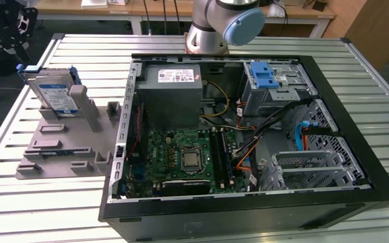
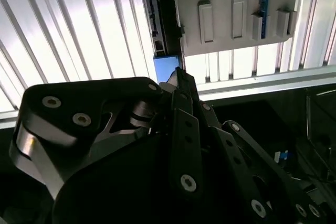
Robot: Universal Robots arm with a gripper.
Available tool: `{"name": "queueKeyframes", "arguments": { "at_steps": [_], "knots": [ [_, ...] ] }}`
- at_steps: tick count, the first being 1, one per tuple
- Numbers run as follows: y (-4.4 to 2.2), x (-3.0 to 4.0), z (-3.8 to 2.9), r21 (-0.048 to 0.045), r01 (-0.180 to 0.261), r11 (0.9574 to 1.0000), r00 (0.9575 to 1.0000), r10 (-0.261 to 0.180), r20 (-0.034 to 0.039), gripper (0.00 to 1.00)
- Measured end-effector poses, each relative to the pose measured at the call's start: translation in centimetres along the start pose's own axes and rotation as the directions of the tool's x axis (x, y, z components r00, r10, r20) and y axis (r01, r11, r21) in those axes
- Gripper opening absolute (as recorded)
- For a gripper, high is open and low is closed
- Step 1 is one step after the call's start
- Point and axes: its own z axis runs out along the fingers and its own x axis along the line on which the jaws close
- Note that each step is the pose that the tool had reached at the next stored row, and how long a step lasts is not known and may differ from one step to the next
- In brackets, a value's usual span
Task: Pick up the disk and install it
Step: 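Pick up the disk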
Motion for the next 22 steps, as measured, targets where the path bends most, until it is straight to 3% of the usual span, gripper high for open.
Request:
{"name": "queueKeyframes", "arguments": {
  "at_steps": [6, 12, 14, 17, 22],
  "knots": [
    [0.00, 0.00, 0.04, 0.0046, 0.086, 0.9963, 0.9963, -0.086, -0.0060, 0.11],
    [0.00, 0.00, 0.09, 0.0086, 0.170, 0.9855, 0.9855, -0.169, -0.0123, 0.11],
    [0.00, 0.00, 0.11, 0.0098, 0.198, 0.9801, 0.9801, -0.198, -0.0144, 0.11],
    [0.00, 0.00, 0.13, 0.0113, 0.249, 0.9684, 0.9684, -0.249, -0.0171, 0.11],
    [0.00, 0.00, 0.17, 0.0126, 0.329, 0.9442, 0.9442, -0.329, -0.0195, 0.11]
  ]
}}
